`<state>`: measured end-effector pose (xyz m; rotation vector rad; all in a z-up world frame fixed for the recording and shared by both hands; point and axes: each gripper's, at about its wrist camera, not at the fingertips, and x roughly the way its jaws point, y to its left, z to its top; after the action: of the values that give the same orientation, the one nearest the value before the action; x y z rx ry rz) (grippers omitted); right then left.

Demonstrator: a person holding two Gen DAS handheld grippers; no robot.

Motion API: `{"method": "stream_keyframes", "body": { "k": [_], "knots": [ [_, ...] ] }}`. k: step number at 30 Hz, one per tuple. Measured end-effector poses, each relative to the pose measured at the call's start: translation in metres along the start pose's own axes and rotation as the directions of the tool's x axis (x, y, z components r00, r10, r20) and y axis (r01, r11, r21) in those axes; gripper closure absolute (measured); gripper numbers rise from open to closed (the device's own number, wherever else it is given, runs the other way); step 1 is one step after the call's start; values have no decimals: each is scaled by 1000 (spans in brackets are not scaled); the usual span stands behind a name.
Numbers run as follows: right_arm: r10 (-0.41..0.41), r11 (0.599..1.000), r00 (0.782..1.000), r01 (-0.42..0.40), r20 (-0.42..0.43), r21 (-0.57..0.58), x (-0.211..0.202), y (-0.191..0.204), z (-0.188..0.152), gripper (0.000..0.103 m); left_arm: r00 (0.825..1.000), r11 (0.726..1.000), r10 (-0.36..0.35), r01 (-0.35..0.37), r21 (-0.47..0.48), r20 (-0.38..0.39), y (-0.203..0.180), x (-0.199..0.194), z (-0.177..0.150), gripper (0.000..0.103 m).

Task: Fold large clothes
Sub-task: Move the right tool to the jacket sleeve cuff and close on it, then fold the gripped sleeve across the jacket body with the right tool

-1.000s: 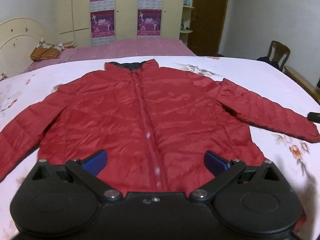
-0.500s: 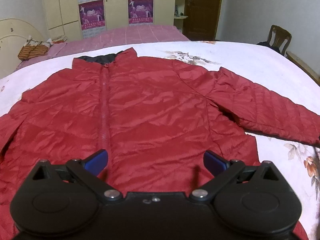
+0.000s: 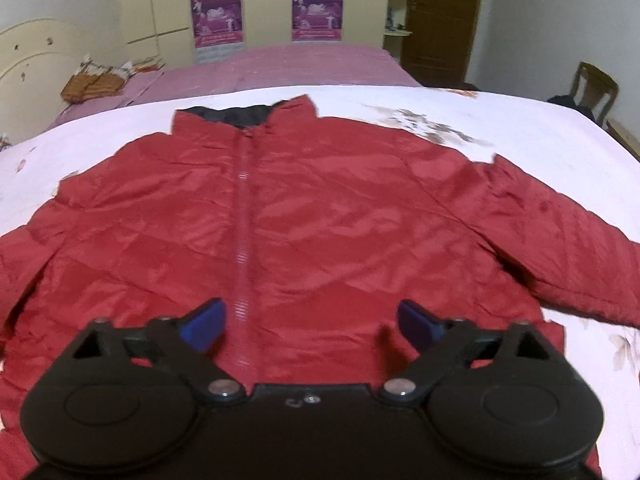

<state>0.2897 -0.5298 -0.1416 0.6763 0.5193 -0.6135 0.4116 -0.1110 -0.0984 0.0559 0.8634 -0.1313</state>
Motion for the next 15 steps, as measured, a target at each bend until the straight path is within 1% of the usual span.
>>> {"method": "stream_keyframes", "body": {
  "k": [1,2,3,6,8,11,13,15],
  "knots": [
    [10,999,1000,-9,24,-49,-4,11,3,94,1000,1000,7,-7,-13,3,6,-1,1,17],
    [28,995,999,-24,44,-100,-8,23,4,97,1000,1000,11,-11,-29,8,14,-3,2,18],
    [56,987,996,-45,64,-152,-13,38,6,98,1000,999,15,-14,-42,13,22,-5,3,18],
    [161,951,985,-136,68,-277,-25,81,-3,99,999,998,30,-28,-64,15,42,-11,3,18],
    [241,910,969,-209,48,-357,-34,114,-12,100,999,996,33,-31,-89,18,60,-16,2,18],
    [337,836,941,-307,-16,-454,-47,164,-39,100,999,991,32,-28,-129,34,89,-22,1,18],
    [384,774,920,-364,-74,-518,-55,195,-60,100,999,986,35,-28,-162,41,112,-24,-1,17],
    [417,713,898,-420,-143,-562,-64,223,-85,100,999,981,17,-11,-192,30,133,-25,-4,17]
  ]
}}
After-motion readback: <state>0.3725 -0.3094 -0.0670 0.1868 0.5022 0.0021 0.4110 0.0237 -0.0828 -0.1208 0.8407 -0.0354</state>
